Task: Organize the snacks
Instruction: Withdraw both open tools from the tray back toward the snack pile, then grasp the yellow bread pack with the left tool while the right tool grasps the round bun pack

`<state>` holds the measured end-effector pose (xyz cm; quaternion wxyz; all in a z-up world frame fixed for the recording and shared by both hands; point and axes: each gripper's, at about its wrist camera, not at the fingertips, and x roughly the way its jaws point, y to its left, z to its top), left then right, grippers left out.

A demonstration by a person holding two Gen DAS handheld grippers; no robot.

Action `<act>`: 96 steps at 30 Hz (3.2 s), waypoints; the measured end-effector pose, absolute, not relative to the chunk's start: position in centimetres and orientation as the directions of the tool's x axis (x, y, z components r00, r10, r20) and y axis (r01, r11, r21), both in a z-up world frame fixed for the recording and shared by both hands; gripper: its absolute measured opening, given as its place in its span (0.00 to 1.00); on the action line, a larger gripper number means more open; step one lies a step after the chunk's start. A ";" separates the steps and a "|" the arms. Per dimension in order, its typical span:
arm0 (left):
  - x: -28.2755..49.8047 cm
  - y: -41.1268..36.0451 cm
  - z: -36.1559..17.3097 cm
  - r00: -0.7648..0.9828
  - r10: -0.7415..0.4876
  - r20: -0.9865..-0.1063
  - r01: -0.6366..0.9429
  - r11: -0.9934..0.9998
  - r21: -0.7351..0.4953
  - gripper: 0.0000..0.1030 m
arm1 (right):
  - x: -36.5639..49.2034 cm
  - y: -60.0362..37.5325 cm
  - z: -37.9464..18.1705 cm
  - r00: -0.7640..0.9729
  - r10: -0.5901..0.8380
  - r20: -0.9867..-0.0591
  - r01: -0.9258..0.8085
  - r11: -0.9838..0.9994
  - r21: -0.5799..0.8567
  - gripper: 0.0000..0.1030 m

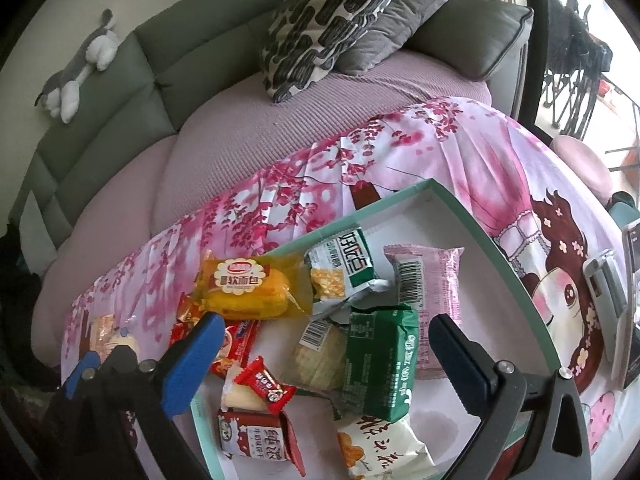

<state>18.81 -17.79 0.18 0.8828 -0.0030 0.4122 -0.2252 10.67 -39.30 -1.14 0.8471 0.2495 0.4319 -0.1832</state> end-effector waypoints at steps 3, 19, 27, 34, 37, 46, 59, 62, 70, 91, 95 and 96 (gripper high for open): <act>19.0 -17.4 0.5 0.564 -0.398 -0.724 0.387 0.902 -0.194 1.00 | 10.9 -38.7 -0.6 0.567 -0.117 -0.815 0.514 0.824 0.240 1.00; 18.7 -13.1 1.5 0.687 -0.213 -0.695 0.228 0.971 -0.072 1.00 | 11.3 -35.7 1.6 0.553 -0.305 -0.775 0.547 0.835 0.062 1.00; 19.5 -9.8 1.4 0.699 -0.157 -0.698 0.138 0.987 -0.084 1.00 | 12.1 -32.3 1.9 0.563 -0.366 -0.741 0.509 0.860 -0.039 1.00; 20.7 -5.4 0.4 0.671 -0.112 -0.733 0.028 0.992 -0.126 1.00 | 13.4 -28.9 1.0 0.609 -0.282 -0.741 0.417 0.909 -0.003 1.00; 21.2 -3.5 0.0 0.661 -0.087 -0.745 -0.009 0.992 -0.124 1.00 | 14.1 -27.0 0.8 0.629 -0.247 -0.737 0.356 0.934 -0.009 1.00; 21.5 1.8 -1.7 0.630 -0.088 -0.771 -0.021 0.991 -0.131 0.99 | 15.5 -21.6 0.2 0.663 -0.098 -0.742 0.198 0.979 0.048 1.00; 25.7 6.3 -2.5 0.576 -0.194 -0.794 0.054 0.978 -0.200 0.89 | 20.0 -15.5 -3.3 0.600 0.086 -0.795 0.024 0.992 0.125 1.00; 27.2 5.6 -2.3 0.557 -0.233 -0.798 0.126 0.973 -0.195 0.89 | 21.2 -14.8 -4.2 0.580 0.107 -0.808 0.012 0.990 0.140 1.00; 30.4 2.7 -3.8 0.479 -0.274 -0.834 0.249 0.953 -0.171 0.89 | 23.9 -13.5 -6.8 0.531 0.125 -0.838 -0.002 0.989 0.146 0.99; 33.7 0.5 -8.2 0.402 -0.261 -0.878 0.261 0.952 -0.163 0.54 | 25.5 -13.4 -9.9 0.480 0.196 -0.855 0.019 0.972 0.234 0.66; 33.2 0.2 -8.0 0.408 -0.272 -0.871 0.259 0.950 -0.175 0.49 | 25.3 -13.9 -9.7 0.482 0.201 -0.852 0.028 0.969 0.245 0.62; 33.1 0.2 -8.0 0.412 -0.270 -0.870 0.258 0.950 -0.173 0.44 | 25.3 -13.9 -9.7 0.483 0.198 -0.853 0.027 0.970 0.241 0.62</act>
